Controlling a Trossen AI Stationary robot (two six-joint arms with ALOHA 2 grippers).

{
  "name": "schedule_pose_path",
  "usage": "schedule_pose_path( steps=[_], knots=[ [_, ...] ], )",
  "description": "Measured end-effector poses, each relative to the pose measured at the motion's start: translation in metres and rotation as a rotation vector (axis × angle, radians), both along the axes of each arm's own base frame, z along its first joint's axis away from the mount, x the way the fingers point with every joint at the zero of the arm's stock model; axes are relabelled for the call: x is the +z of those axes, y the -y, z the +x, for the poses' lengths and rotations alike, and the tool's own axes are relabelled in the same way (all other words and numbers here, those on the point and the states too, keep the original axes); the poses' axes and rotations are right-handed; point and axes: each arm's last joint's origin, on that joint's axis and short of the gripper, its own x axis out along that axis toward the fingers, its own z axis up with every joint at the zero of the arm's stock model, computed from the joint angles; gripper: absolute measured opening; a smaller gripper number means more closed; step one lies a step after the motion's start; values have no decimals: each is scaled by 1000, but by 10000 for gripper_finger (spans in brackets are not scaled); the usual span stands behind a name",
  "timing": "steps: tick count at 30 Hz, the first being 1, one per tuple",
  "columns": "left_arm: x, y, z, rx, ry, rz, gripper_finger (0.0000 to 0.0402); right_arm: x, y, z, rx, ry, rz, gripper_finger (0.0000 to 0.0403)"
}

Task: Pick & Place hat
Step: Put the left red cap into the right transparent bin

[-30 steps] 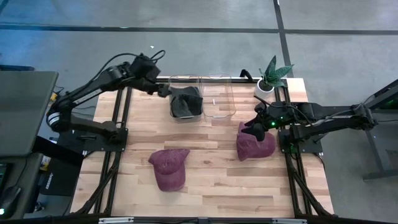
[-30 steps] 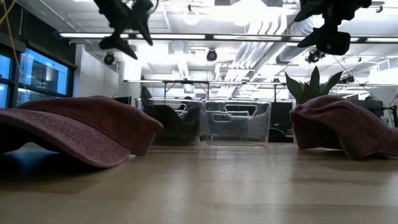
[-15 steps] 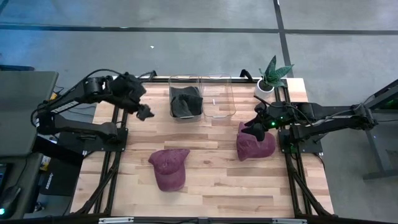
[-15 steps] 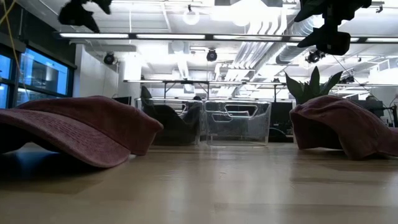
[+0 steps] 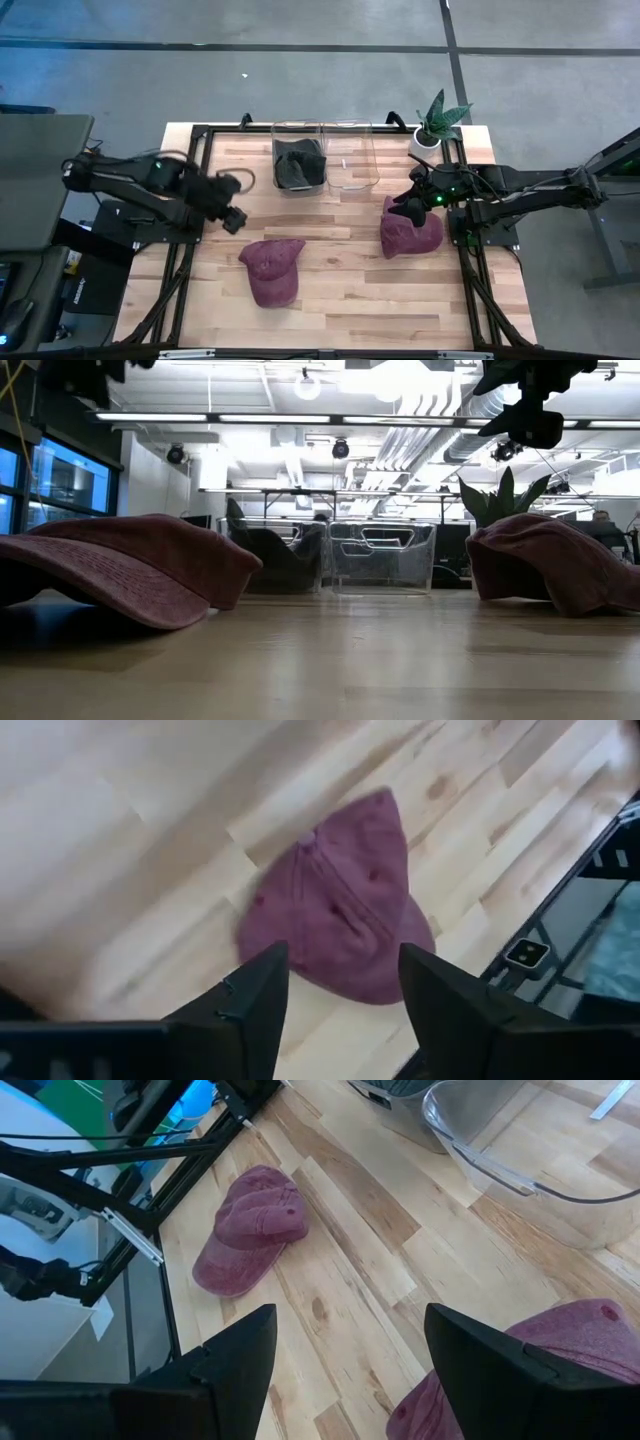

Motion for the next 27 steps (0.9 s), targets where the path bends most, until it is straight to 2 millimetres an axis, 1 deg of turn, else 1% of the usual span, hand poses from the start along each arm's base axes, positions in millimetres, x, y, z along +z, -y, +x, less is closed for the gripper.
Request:
schedule_pose_path(
  steps=[4,6,9,12,14,19,20,22,25,27],
  knots=[
    [-26,24,9,13,0,-90,172,0,0,0,0,0,-1,250],
    [-36,38,19,7,17,-132,167,0,0,0,-1,0,1,250],
    [-49,57,32,-23,11,-145,155,0,0,0,0,0,-1,250],
    [-60,72,45,-24,5,-137,129,0,0,0,1,-1,0,250],
    [-65,81,53,-25,13,-140,105,0,0,0,0,0,0,250],
    [-81,90,71,-16,2,-133,29,0,0,0,0,-1,0,250],
    [-83,91,72,-14,-9,-128,15,0,0,0,-1,-1,1,250],
    [-86,95,74,-21,-11,-128,7,0,0,0,1,0,-1,250],
    [-92,99,77,-32,-23,-122,14,0,0,0,0,0,0,250],
    [-93,102,78,-45,-19,-116,11,0,0,0,0,-1,-1,250]
  ],
)
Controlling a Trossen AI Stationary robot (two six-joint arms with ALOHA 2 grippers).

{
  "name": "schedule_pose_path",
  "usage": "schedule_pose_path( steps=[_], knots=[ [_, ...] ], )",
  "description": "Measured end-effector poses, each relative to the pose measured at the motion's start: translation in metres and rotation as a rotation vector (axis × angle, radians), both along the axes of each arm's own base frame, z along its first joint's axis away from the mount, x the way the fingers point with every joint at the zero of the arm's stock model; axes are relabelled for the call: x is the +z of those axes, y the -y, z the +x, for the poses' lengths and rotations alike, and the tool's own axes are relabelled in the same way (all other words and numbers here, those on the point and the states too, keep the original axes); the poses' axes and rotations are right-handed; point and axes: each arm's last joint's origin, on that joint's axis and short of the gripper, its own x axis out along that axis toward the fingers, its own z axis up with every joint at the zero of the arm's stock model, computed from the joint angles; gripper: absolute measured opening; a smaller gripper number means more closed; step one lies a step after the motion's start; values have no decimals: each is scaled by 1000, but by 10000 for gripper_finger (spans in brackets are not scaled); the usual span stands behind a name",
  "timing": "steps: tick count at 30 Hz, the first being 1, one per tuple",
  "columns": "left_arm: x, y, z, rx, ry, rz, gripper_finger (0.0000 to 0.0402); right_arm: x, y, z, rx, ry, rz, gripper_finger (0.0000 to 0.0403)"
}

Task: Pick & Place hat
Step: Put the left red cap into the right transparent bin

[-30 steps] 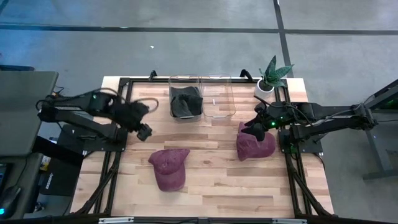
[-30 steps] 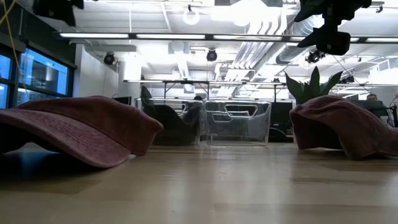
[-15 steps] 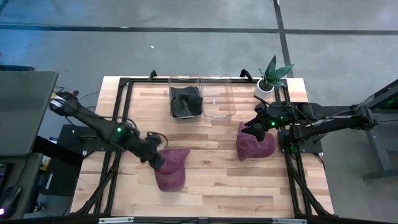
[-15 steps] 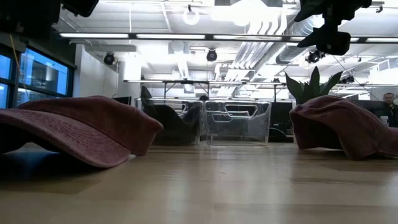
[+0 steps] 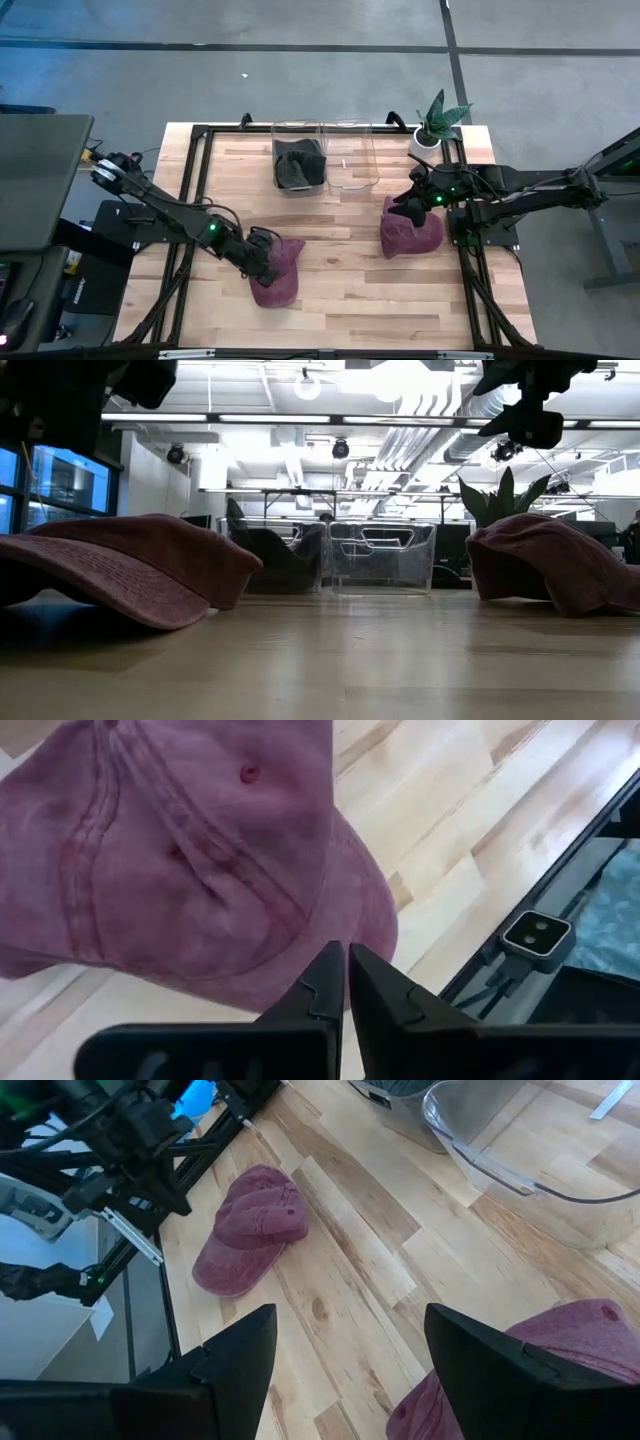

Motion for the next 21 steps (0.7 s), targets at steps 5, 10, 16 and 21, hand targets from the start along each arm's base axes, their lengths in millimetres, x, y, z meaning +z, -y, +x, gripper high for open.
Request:
schedule_pose_path(
  steps=[5,10,16,21],
  knots=[
    [0,4,-3,-64,8,35,3,0,0,0,0,2,0,250],
    [-1,1,-3,-139,45,143,4,1,0,0,0,8,1,250],
    [-2,11,-11,-345,36,166,4,1,0,0,-1,7,1,250],
    [-7,23,-15,-477,40,202,5,1,0,0,0,7,1,250]
  ],
)
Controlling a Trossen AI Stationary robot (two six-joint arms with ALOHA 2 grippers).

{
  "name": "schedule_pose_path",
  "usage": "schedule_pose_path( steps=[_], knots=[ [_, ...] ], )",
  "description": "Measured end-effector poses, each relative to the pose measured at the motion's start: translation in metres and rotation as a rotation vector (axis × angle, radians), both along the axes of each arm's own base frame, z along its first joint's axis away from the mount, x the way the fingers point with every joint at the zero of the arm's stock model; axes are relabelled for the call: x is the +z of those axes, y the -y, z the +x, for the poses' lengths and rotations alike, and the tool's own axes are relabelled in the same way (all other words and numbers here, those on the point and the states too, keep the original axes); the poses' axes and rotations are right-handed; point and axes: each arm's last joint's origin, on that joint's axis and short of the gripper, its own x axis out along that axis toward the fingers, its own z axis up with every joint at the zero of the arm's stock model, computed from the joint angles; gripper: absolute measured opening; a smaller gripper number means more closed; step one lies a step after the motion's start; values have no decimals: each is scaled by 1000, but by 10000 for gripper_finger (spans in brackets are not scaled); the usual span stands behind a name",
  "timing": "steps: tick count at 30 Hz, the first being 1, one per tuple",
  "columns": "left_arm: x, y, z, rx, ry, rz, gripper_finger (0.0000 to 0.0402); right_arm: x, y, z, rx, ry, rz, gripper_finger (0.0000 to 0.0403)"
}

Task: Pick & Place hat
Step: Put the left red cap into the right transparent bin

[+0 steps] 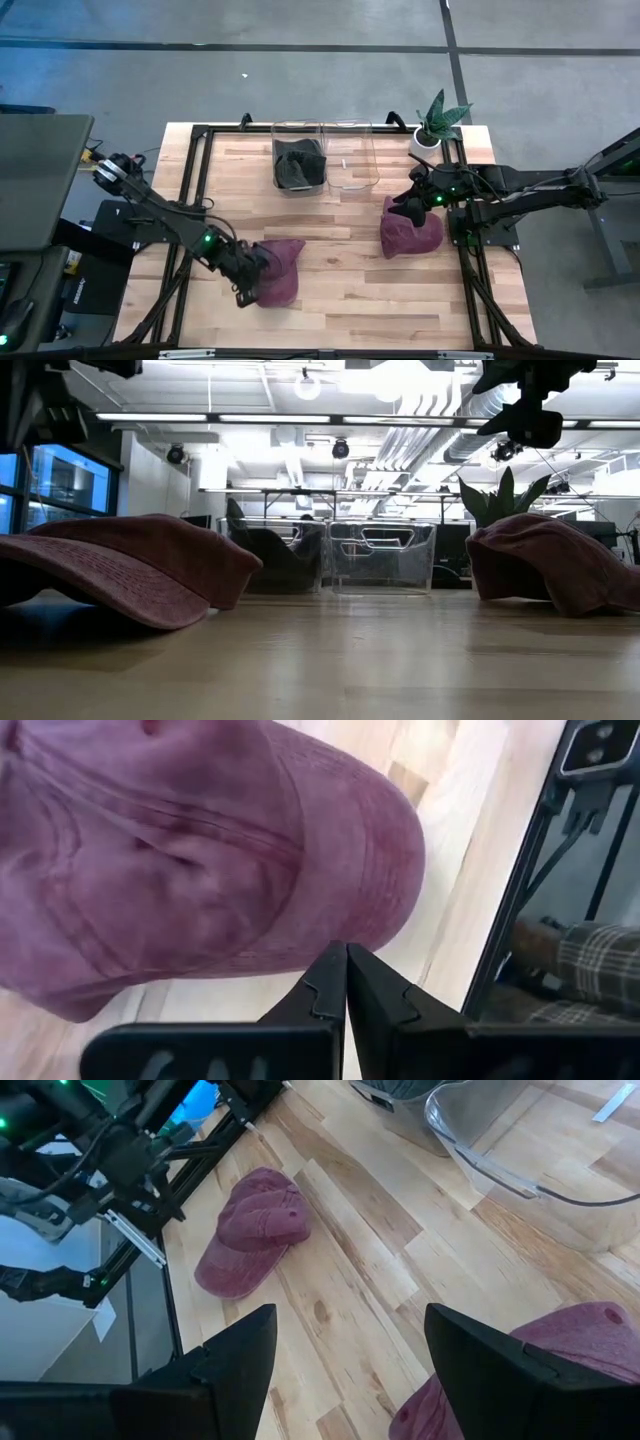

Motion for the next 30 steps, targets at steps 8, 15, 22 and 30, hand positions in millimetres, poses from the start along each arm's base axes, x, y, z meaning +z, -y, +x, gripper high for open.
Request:
schedule_pose_path(
  steps=[8,15,22,30],
  knots=[
    [-9,19,-5,-123,12,43,54,0,0,0,0,0,0,250],
    [-6,21,1,-63,102,54,168,0,0,0,0,0,-1,250],
    [-7,26,6,-55,135,25,255,0,0,0,0,-1,0,250],
    [1,29,15,34,286,17,270,0,0,0,1,0,-1,250]
  ],
)
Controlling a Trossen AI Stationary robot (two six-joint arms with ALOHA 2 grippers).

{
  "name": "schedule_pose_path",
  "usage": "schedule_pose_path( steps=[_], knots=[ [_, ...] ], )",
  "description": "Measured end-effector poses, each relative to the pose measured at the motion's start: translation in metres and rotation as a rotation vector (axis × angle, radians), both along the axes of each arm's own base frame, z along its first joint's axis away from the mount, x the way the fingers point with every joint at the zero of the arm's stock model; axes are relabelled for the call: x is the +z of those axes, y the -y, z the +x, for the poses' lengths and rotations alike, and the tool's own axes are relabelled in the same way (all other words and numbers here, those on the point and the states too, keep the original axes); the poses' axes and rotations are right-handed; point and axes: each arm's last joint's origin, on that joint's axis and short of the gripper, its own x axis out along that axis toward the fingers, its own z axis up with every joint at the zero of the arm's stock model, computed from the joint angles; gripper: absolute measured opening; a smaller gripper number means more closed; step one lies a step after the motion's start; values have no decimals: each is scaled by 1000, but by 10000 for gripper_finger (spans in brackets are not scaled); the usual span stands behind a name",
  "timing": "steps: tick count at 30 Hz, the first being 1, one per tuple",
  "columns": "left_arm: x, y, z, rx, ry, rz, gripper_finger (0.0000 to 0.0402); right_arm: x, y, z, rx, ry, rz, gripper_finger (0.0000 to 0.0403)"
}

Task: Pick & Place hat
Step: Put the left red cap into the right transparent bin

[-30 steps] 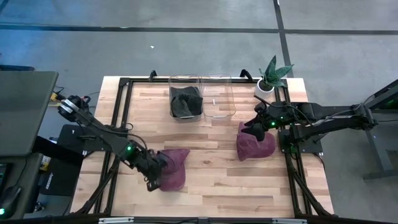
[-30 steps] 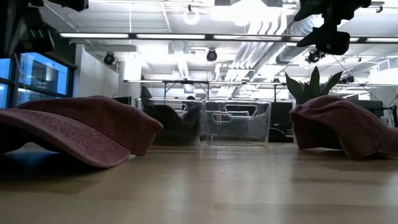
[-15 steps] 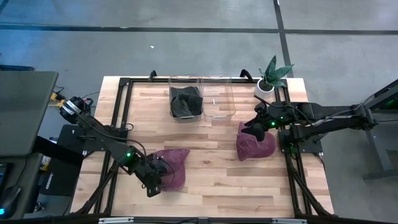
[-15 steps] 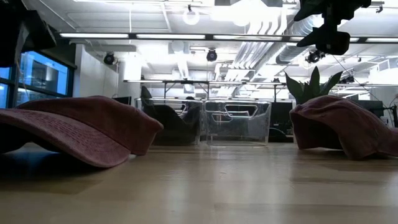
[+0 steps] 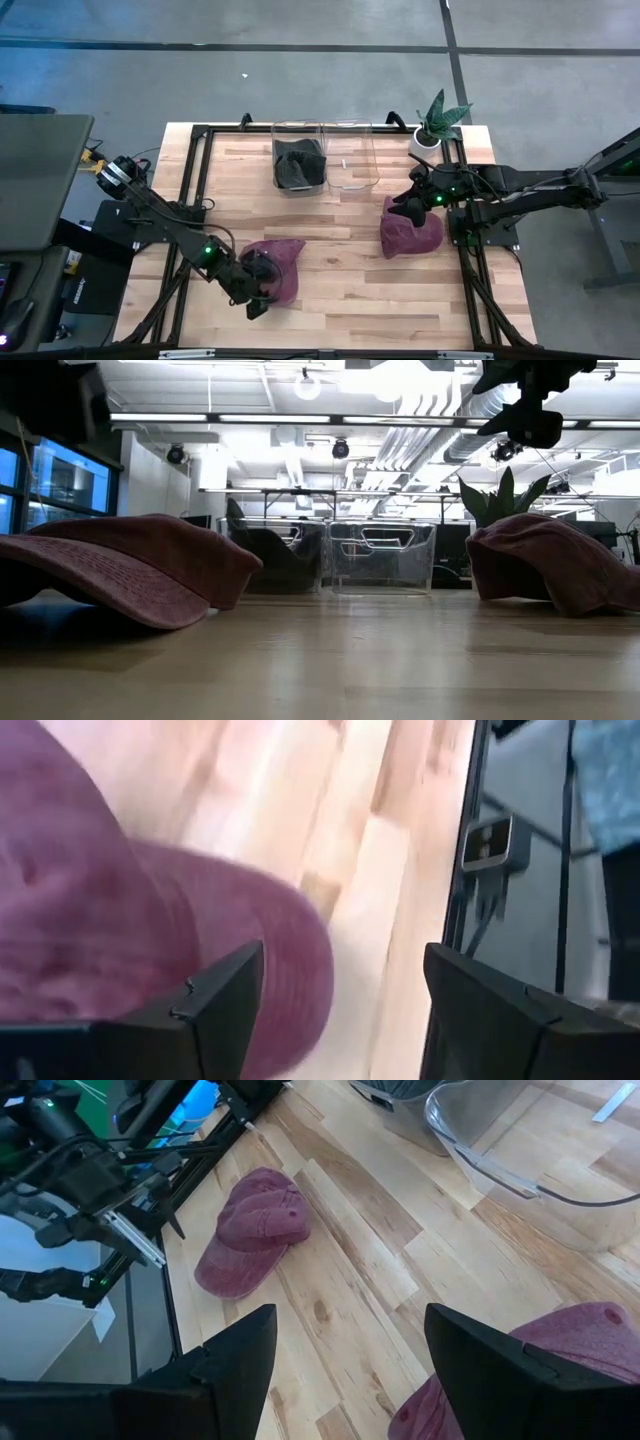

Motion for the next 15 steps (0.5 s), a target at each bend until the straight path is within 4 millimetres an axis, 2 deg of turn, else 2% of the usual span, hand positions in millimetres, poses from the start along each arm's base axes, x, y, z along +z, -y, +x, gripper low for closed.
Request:
schedule_pose_path(
  steps=[4,9,15],
  knots=[
    [0,1,6,51,78,44,270,0,0,0,0,0,0,250],
    [-13,10,20,82,84,155,270,0,0,0,0,0,0,250],
    [-6,26,43,140,119,200,270,0,0,0,0,2,1,250]
  ],
)
